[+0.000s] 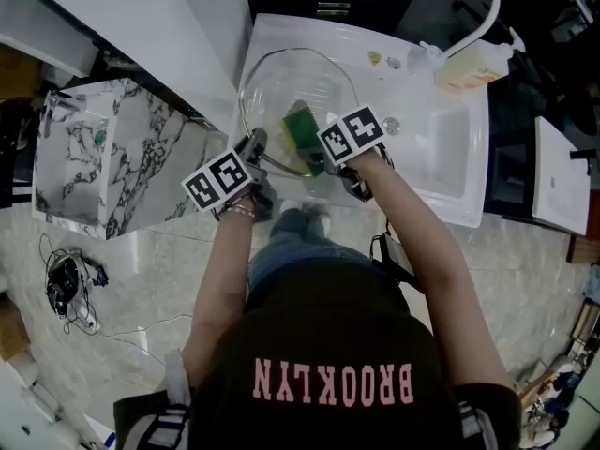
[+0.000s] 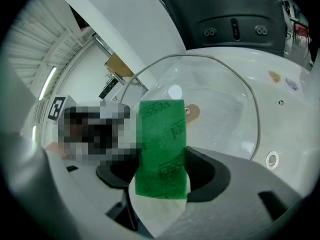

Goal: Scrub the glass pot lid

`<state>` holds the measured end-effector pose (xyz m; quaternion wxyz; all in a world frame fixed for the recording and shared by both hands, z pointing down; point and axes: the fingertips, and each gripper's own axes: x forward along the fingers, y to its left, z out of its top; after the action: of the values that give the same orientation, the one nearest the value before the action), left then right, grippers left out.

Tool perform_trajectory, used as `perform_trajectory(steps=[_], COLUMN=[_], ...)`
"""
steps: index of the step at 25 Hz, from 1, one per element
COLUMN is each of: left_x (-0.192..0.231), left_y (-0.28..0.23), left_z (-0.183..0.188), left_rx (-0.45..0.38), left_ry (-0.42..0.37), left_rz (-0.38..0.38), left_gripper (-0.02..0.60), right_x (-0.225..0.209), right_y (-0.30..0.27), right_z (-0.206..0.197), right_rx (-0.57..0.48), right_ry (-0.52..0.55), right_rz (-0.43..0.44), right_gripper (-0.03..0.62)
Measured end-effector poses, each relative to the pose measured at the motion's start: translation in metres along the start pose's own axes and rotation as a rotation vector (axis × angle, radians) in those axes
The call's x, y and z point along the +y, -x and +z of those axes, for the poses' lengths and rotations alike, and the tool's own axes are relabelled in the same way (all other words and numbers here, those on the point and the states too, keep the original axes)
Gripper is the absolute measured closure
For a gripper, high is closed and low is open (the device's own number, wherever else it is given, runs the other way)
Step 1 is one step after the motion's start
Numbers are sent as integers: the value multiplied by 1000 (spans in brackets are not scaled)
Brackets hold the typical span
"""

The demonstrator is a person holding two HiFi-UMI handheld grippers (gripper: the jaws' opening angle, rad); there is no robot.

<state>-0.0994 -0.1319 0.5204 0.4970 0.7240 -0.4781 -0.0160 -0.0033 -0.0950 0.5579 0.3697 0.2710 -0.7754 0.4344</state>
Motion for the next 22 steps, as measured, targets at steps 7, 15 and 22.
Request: perform_trajectory(steps=[7, 15, 22], left_x=[3, 3, 4], left_y=[1, 0, -2], left_z=[0, -2, -4], left_rx=[3, 9, 23], left_ry=[9, 13, 32], left_rz=[8, 21, 23], left_gripper=[535, 535, 535], right_x=[-30, -57, -70], right_y=[5, 7, 8], right_z=[-7, -8, 4], right_rx=[34, 36, 21], right_ry=[77, 97, 176], right_rz=[-74, -63, -83], right_gripper=[318, 318, 317])
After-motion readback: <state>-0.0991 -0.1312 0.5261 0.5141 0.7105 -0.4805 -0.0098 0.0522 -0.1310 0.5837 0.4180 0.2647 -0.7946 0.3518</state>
